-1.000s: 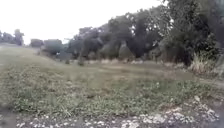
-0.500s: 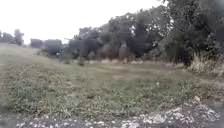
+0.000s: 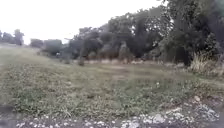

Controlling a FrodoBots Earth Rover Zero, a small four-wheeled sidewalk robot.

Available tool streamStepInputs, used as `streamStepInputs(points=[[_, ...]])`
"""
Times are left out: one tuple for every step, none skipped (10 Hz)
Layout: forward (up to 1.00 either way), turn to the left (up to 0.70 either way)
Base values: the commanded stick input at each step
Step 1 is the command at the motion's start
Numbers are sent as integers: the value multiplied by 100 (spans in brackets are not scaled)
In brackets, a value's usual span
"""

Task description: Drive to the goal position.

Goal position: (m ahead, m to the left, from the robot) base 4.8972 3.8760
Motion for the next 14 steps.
streamStepInputs(points=[[2,0],[4,0],[2,0],[3,0],[0,0],[0,0],[1,0],[3,0],[4,0],[4,0],[0,0],[2,0],[4,0],[4,0]])
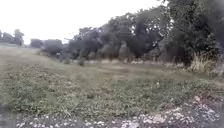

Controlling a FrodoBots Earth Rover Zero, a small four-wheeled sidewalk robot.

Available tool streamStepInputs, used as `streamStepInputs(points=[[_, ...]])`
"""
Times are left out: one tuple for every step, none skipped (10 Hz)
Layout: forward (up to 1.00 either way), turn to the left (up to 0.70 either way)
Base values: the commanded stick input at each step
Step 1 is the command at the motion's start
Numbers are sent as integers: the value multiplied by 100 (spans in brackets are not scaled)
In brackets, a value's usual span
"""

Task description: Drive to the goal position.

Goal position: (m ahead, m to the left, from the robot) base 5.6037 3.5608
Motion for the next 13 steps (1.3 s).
streamStepInputs(points=[[4,0],[1,0],[3,0],[1,0],[2,0],[0,0],[2,0],[4,0],[2,0],[1,0],[0,0],[0,0],[4,0]])
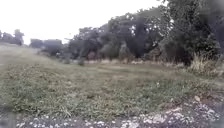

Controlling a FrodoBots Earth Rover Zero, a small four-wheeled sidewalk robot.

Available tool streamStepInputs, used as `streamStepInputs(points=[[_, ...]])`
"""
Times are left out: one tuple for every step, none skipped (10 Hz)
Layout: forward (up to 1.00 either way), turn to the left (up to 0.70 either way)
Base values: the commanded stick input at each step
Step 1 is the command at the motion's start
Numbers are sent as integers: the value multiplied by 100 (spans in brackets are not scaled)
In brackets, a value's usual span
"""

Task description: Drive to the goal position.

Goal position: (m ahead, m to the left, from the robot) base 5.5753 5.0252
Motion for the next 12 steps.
streamStepInputs(points=[[2,0],[4,0],[4,0],[4,0],[1,0],[3,0],[4,0],[4,0],[1,0],[2,0],[4,0],[4,0]])
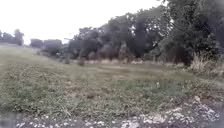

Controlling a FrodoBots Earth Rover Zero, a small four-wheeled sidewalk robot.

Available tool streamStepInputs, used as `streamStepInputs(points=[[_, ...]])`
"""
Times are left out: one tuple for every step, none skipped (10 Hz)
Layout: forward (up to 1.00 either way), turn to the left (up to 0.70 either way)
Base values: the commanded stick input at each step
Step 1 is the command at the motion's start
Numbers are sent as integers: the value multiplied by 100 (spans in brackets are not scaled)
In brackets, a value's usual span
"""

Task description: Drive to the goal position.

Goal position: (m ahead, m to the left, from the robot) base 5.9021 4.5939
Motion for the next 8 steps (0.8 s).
streamStepInputs(points=[[4,0],[2,0],[0,0],[3,0],[1,0],[0,0],[0,0],[4,0]])
